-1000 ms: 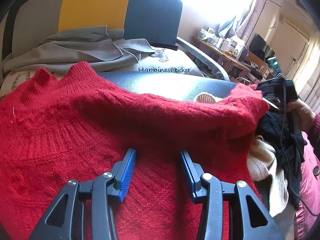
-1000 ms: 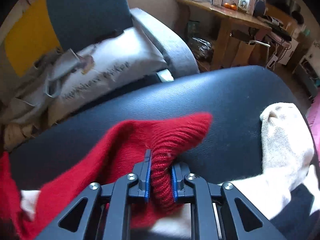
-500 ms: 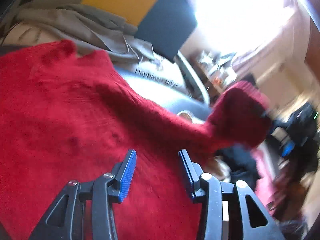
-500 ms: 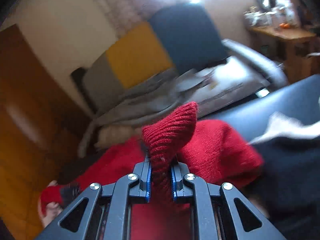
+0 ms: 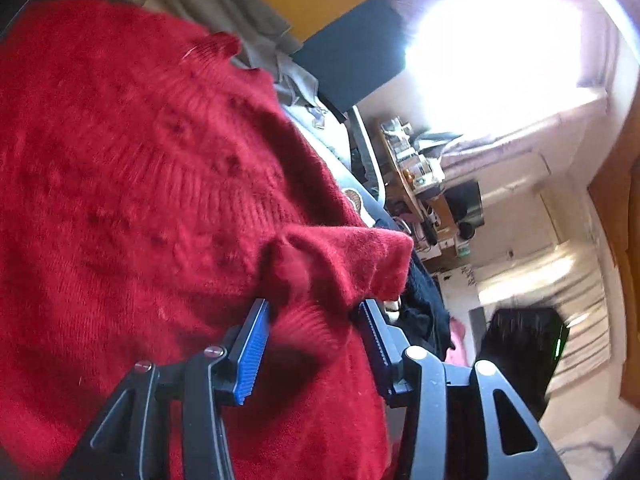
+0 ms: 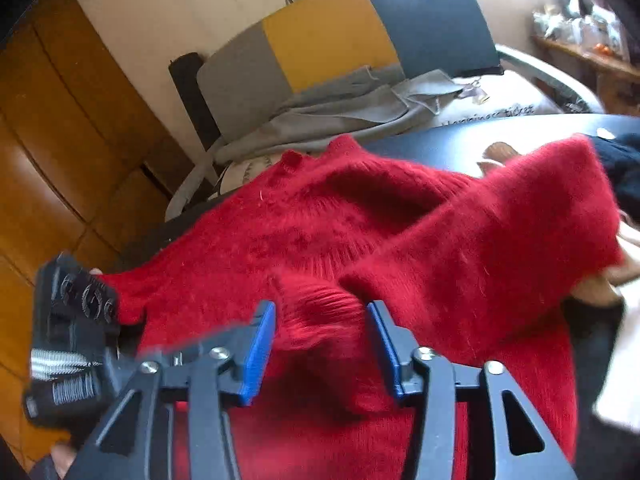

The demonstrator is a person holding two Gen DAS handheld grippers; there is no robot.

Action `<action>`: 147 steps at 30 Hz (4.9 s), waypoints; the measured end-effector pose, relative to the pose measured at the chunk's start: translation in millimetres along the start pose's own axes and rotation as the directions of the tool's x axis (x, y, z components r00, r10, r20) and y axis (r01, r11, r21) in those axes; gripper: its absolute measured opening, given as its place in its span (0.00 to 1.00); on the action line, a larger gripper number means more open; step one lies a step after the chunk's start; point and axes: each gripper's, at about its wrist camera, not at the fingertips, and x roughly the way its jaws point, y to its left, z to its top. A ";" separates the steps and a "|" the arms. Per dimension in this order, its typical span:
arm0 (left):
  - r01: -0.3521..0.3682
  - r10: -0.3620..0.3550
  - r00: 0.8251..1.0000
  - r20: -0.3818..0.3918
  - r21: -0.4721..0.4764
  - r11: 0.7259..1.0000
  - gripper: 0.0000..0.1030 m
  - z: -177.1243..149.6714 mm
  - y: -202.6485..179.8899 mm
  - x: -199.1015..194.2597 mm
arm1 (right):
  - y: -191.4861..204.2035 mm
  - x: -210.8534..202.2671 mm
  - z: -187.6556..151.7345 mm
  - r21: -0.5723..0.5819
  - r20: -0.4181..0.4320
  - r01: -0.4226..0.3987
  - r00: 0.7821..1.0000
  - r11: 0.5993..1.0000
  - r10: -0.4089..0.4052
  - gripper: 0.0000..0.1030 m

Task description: Fold clothes

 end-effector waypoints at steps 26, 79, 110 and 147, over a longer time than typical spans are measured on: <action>-0.213 0.211 0.976 0.062 0.027 0.977 0.46 -4.2 -14.6 21.1 | -46.4 -25.7 -80.8 -0.079 0.042 -0.016 0.999 0.997 0.020 1.00; 0.205 0.168 0.928 -0.333 0.832 0.515 0.05 -164.3 -127.7 -47.6 | -47.4 -34.4 63.1 0.027 0.108 -0.100 0.989 0.995 0.097 0.98; 0.204 0.155 0.920 -0.360 0.777 0.595 0.06 -222.1 -137.9 0.2 | -15.2 -15.4 60.9 -0.525 -0.109 0.195 0.950 0.828 -0.293 0.62; -0.481 0.439 0.876 0.199 0.307 0.821 0.10 131.4 51.6 -156.2 | -91.6 20.0 140.4 0.158 0.062 0.069 0.995 0.985 -0.080 0.48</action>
